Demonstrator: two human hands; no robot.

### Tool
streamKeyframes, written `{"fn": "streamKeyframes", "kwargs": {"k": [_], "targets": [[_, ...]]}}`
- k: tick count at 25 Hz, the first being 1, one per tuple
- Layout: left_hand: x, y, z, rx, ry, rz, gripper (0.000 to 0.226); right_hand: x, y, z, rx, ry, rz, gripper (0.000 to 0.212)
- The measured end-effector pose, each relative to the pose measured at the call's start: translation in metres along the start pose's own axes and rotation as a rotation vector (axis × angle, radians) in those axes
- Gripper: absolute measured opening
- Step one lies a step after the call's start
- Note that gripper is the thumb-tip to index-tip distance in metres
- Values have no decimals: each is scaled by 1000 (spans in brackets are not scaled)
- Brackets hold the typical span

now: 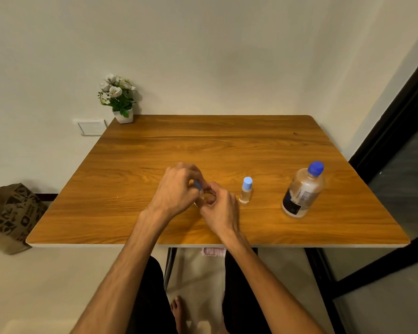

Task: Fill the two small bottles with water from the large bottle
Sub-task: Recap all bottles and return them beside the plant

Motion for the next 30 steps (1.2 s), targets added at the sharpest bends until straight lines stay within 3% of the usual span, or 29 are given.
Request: {"fn": "streamKeyframes", "kwargs": {"k": [2,4,6,10,12,15,17,22,25,30], "targets": [[8,3,1,13,-28,0,37,0,1,-1,6,-3,-16,23],[5,7,2,82,33,-85,29,0,1,-2,4,-4,-19,21],[3,3,1,47,56,-149,22,0,0,-1,-21,-17,-30,23],[14,5,3,18,-36,11,27,1,0,-2,-20,-7,-30,26],[8,11,3,93,31,-45,20,3,-1,-3,-21,-23,-49,21],[6,4,1,15,11,-53,13,6,-3,-3,-42,-42,-45,25],[14,4,4,-5,-64,29,18,8,-2,-4,-31,-36,-38,22],[-5,2,2,119,93,-40,26,9,-3,-5,-24,-34,-20,23],[-4,-4,0,86,52,-43,21,12,-3,-5,-30,-60,-36,29],[8,5,6,134,41,-79,36,2,4,4,-76,-60,-141,36]]}}
Point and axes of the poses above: each hand's wrist, its own z-axis away from the middle knuckle, its own y-axis out of the back of the hand, x = y × z, the point moved 9 cm from there along -z, towards the middle knuckle, and after that the axes turned 11 degrees about -z, right-handed, at the moved point
